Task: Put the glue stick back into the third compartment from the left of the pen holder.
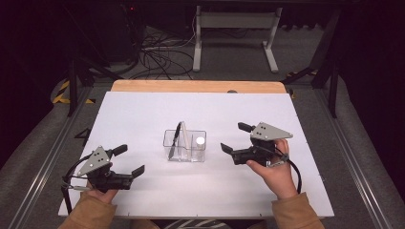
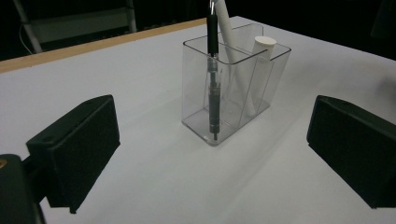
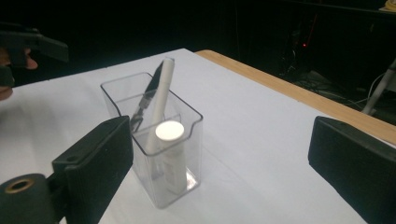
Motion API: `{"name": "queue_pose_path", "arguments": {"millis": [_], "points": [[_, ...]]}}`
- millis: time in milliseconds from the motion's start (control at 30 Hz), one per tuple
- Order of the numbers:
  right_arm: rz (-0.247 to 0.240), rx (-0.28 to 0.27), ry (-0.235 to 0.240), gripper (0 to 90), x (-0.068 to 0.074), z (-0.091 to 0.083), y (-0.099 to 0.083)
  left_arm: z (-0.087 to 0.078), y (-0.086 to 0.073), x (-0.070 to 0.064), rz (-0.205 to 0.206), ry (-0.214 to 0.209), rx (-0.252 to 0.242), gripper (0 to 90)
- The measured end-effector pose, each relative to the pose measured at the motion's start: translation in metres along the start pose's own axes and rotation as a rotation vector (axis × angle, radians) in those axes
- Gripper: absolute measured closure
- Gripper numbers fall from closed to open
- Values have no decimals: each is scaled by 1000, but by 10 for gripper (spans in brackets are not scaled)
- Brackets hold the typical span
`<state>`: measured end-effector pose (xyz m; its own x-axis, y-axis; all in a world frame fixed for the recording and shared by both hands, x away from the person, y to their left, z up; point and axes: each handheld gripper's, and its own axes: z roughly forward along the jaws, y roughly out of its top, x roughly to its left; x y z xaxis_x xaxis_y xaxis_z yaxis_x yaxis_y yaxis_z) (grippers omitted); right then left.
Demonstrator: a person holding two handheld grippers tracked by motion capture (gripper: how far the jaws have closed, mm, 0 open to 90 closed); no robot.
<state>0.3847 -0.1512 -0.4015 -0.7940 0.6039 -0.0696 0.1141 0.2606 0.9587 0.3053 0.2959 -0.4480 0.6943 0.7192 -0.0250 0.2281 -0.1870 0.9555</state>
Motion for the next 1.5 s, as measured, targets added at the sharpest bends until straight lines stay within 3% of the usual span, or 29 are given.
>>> {"name": "queue_pose_path", "arguments": {"millis": [567, 833, 967, 1167, 1500], "points": [[25, -10, -72, 66, -22, -40, -42, -2, 1, -2, 12, 7, -3, 33], [49, 38, -101, 66, -32, -56, -71, -3, 0, -3, 34, 4, -3, 32], [82, 58, -99, 66, -32, -62, -85, -5, -2, -4, 43, 11, 1, 31], [70, 104, -113, 68, -26, -73, -103, -8, -6, -4, 52, 17, 0, 30], [78, 129, -119, 71, -23, -73, -107, -11, -9, -5, 68, 31, 17, 28]]}}
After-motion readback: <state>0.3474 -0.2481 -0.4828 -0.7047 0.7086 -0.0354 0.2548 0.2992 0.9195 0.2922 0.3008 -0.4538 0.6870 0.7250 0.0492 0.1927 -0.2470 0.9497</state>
